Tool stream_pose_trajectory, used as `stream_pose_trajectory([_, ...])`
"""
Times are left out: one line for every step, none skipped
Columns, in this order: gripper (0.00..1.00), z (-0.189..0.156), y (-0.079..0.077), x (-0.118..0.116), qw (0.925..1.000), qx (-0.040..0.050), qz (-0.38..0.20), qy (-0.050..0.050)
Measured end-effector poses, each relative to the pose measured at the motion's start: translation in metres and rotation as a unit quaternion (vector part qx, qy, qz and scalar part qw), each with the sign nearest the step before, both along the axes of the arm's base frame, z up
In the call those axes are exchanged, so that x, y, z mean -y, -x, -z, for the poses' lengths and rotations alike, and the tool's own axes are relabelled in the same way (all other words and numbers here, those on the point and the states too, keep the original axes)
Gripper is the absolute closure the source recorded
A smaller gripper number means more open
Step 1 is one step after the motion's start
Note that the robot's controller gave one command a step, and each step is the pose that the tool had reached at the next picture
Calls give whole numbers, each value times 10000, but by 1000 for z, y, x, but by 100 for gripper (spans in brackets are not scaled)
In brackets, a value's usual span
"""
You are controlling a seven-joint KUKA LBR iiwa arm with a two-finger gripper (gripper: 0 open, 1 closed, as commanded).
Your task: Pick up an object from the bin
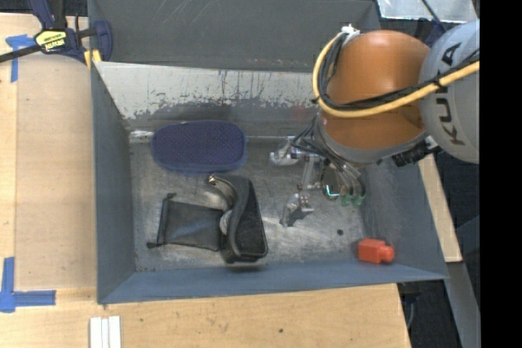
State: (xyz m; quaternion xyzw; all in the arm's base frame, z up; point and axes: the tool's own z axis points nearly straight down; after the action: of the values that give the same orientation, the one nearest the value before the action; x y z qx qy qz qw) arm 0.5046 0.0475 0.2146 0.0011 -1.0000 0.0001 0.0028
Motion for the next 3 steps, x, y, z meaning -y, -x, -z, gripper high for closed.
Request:
stream_pose_trajectory([0, 102, -25, -81, 9968, 53, -794, -15])
stream_pose_trajectory([0, 96, -13, -110, 9999, 46, 162, -12])
stream_pose_trajectory([0, 99, 6, -116, 9954, 20, 960, 4])
